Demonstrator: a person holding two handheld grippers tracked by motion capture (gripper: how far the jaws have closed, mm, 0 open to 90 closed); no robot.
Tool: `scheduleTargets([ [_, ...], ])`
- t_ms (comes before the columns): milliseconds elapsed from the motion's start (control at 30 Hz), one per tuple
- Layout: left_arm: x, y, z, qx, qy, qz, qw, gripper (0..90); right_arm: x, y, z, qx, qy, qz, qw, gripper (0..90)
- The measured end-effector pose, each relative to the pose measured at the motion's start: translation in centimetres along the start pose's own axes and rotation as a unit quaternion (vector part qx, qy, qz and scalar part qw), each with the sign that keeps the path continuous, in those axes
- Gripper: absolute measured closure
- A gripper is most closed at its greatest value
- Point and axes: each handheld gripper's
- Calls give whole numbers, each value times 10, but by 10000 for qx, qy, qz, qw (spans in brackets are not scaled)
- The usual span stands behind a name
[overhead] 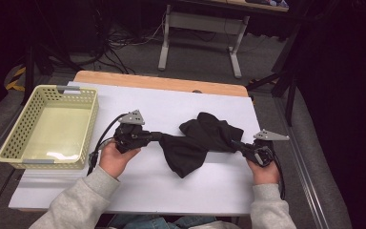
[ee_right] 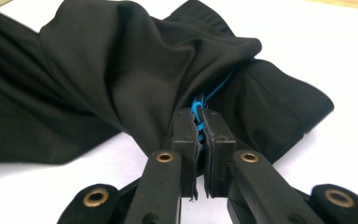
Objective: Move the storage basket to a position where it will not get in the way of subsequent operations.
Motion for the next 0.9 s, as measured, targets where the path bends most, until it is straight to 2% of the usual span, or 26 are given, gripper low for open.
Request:
scheduleTargets([
  [133, -3, -2, -13, 108, -9, -17, 9999, 900, 1, -6, -1, 95, -14, -108, 9999, 859],
  [200, -4, -5, -19, 213, -30, 45, 9998, 899, 0, -10, -2, 92, -19, -116, 9999, 858],
  [267, -5, -10, -27, 233, -2, -44, 9997, 899, -2, -16, -2, 105, -53, -174, 9998, 859],
  [367, -7, -12, -33, 239, -11, -45, 9997, 899, -3, -24, -1, 139, -100, -304, 9994, 859],
  [533, -15, -9, -33, -17, -171, 29, 9998, 898, -8, -33, -5, 162, -240, -439, 9986, 860],
  [633, -20, -7, -30, -190, -271, 28, 9994, 898, -14, -37, -10, 79, -374, -527, 9979, 859],
  [767, -25, -7, -24, -398, -373, -4, 9985, 896, -24, -35, -17, 0, -551, -470, 9974, 861],
  [900, -26, 1, -13, -642, -550, 118, 9963, 893, -35, -30, -23, -119, -759, -361, 9964, 862],
])
Point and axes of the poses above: each handheld gripper's, and its own axes: z roughly forward along the jaws, x roughly out of its top, y roughly to its right, and after that the axes turned 4 degrees about z, right-handed
